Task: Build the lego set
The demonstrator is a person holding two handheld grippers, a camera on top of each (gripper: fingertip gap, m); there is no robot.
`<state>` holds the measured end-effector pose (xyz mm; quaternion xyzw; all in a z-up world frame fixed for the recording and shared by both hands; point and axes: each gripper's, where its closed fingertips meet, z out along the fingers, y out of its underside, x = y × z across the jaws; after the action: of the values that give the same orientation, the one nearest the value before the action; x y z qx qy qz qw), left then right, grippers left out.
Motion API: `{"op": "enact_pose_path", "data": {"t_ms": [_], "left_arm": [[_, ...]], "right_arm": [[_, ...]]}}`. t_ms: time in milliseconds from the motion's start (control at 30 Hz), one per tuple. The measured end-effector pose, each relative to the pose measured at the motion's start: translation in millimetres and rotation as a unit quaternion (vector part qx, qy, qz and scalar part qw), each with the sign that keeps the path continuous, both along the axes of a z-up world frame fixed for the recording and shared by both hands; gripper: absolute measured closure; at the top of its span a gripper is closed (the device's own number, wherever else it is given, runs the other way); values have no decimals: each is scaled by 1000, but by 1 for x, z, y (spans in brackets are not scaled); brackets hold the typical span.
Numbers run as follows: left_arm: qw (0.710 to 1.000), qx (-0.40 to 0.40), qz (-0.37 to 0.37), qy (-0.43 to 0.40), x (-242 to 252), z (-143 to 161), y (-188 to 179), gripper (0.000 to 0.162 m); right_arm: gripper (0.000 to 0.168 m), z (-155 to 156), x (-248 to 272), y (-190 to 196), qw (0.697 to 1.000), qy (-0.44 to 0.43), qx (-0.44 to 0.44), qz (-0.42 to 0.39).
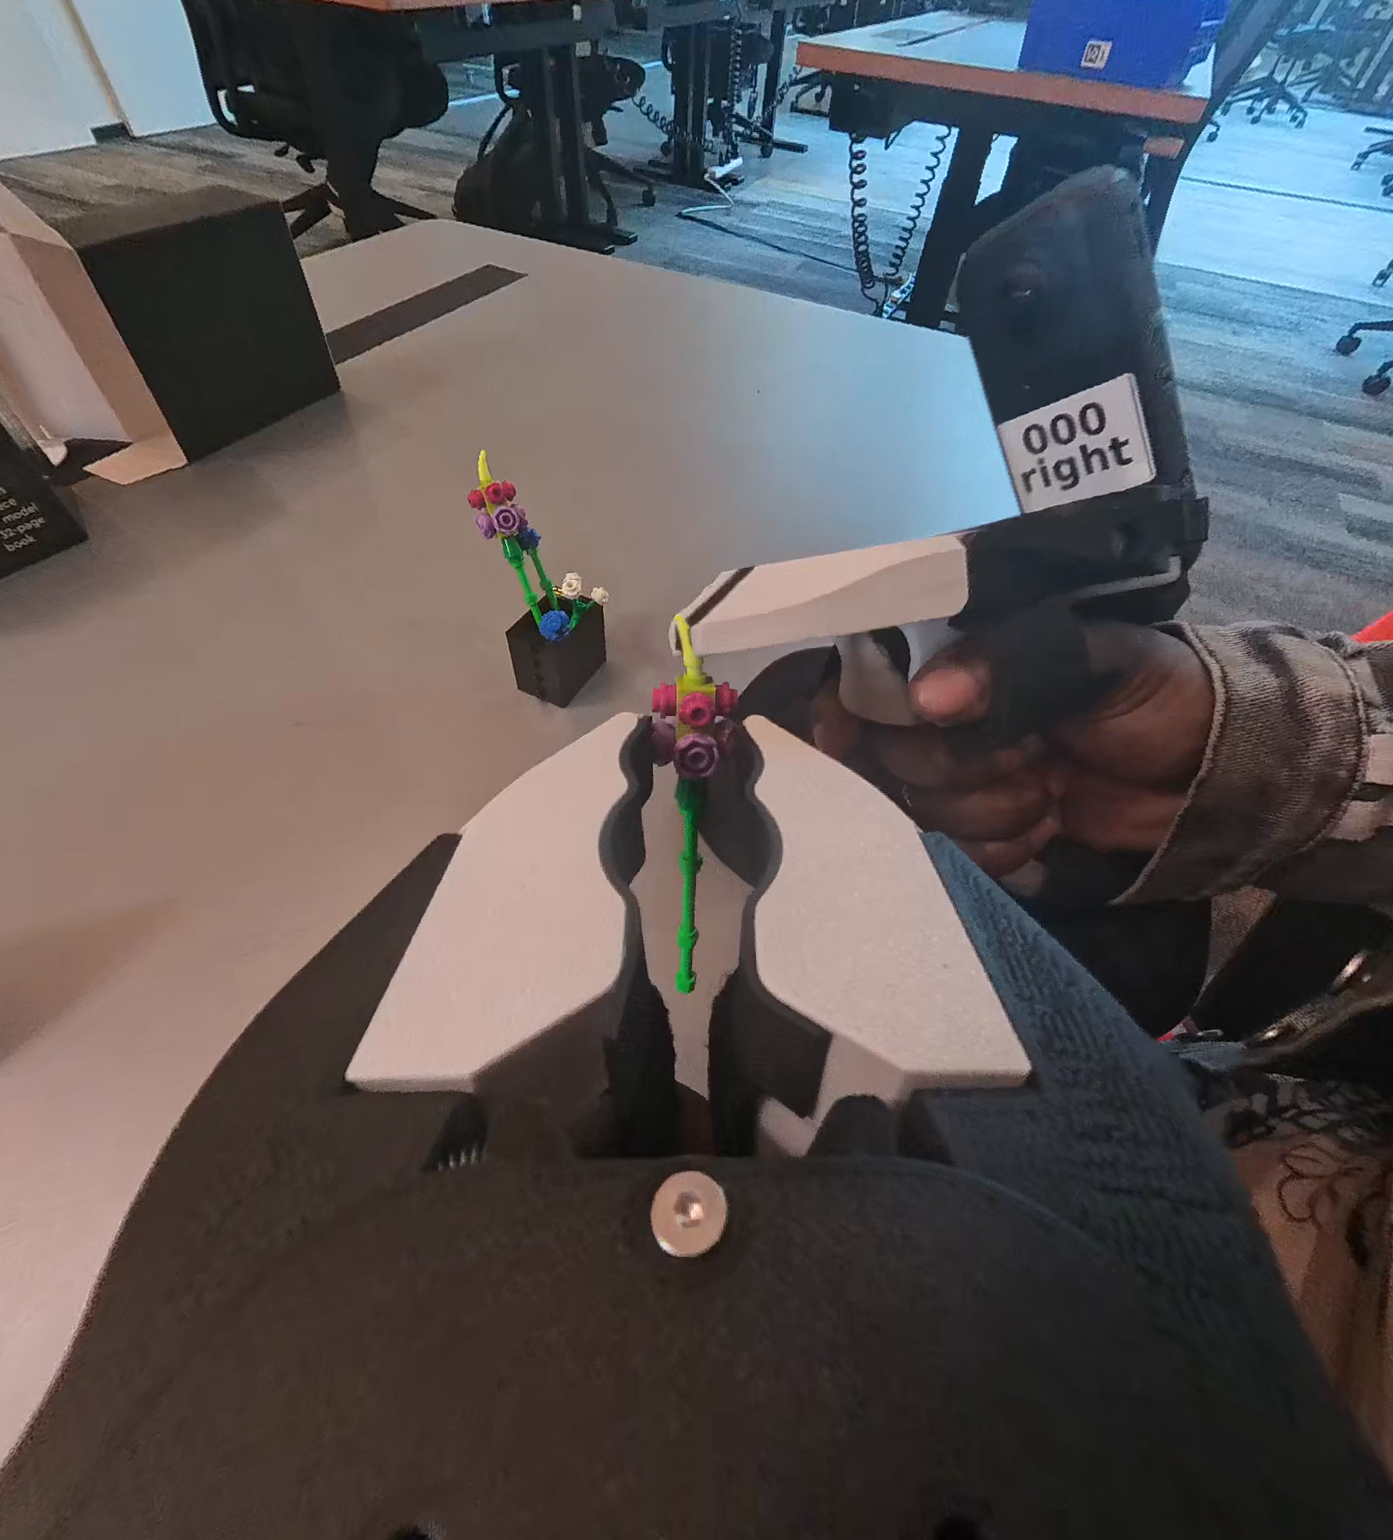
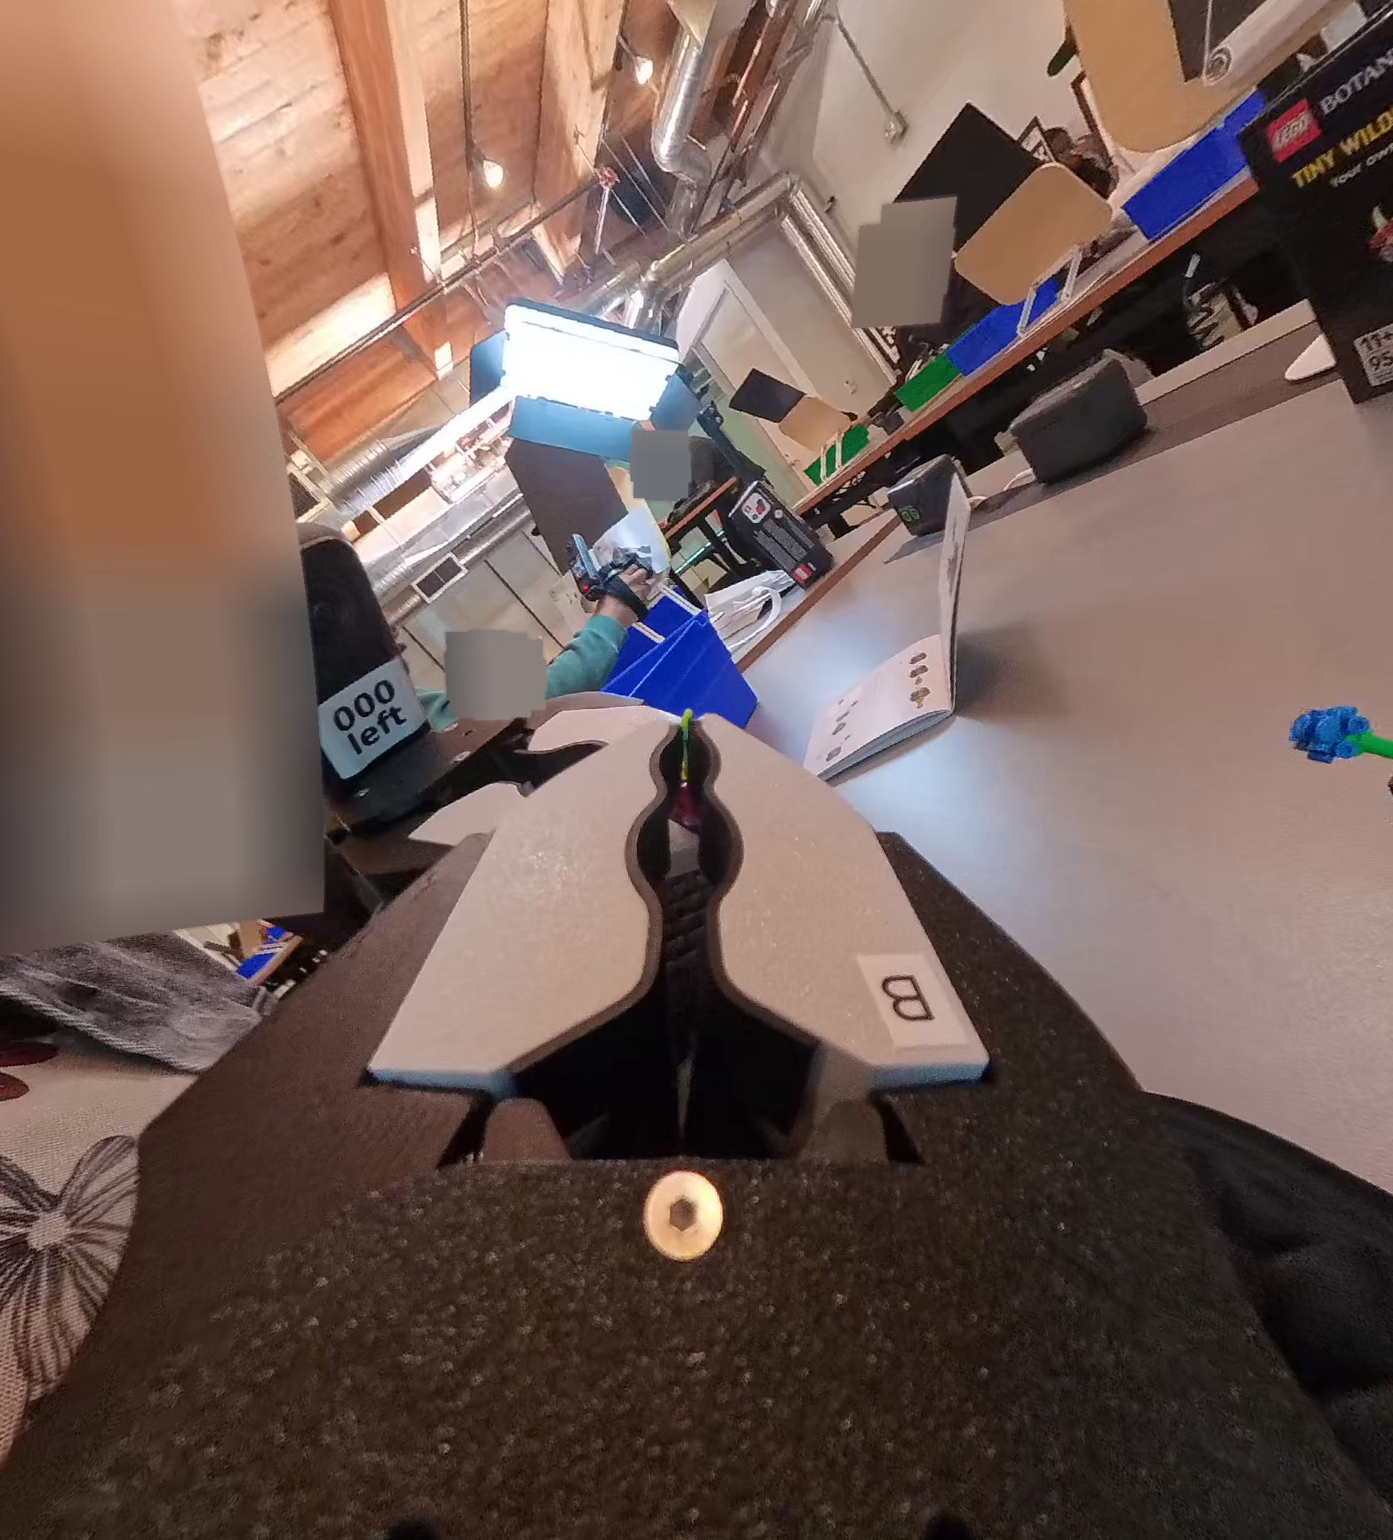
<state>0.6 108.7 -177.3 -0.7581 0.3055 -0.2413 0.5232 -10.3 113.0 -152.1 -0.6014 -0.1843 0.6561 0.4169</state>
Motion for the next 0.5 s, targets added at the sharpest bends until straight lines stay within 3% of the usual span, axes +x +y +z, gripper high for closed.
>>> {"op": "enact_pose_path", "data": {"t_ms": [367, 500], "left_arm": [[1000, -13, 2, -9, -2, -2, 2, 146], [1000, 6, 4, 29, -5, -3, 1, 146]], "right_arm": [[166, -4, -2, 1, 999, -24, 9, -19], [166, -5, -3, 1, 999, -32, 5, -15]]}}
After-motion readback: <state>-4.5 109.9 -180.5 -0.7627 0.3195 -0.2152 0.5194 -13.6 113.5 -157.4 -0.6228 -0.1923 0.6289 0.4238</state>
